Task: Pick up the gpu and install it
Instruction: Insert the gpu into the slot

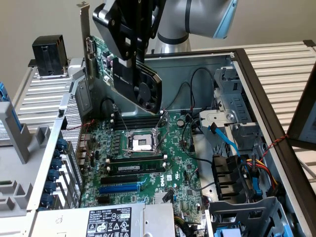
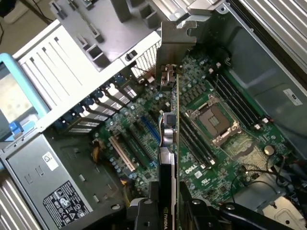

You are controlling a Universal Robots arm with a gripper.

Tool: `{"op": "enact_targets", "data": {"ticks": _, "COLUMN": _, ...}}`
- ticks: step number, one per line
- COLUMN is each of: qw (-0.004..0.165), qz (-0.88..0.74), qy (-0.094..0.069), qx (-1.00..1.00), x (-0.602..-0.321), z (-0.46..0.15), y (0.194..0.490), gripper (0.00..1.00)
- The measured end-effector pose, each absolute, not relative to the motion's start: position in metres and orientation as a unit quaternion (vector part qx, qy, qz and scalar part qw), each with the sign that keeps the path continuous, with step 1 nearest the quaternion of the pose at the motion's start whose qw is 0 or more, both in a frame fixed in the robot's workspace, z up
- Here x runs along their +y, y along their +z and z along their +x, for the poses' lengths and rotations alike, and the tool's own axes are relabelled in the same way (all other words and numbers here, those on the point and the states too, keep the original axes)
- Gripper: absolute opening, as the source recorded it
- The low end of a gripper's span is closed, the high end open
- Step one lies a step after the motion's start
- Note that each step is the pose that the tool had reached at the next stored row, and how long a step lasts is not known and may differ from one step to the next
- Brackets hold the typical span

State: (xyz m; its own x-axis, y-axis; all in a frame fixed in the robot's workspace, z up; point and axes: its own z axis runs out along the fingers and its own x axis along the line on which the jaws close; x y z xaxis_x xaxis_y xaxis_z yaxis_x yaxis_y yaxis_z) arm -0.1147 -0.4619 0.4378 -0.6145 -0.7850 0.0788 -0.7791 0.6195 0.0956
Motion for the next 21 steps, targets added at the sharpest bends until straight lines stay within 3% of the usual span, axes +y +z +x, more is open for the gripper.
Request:
{"op": "enact_targets", "data": {"ticks": 8, "qw": 0.057, "qz": 0.5, "qy": -0.023, "qx": -0.864, "x": -0.4618, "z": -0.1147, "y": 0.4342, "gripper": 0.26}}
{"op": "enact_targets", "data": {"ticks": 16, "qw": 0.041, "qz": 0.55, "qy": -0.048, "qx": -0.832, "x": -0.4618, "z": -0.1148, "y": 0.4322, "gripper": 0.26}}
{"op": "enact_targets", "data": {"ticks": 21, "qw": 0.038, "qz": 0.587, "qy": -0.045, "qx": -0.807, "x": -0.4619, "z": -0.1147, "y": 0.43, "gripper": 0.26}}
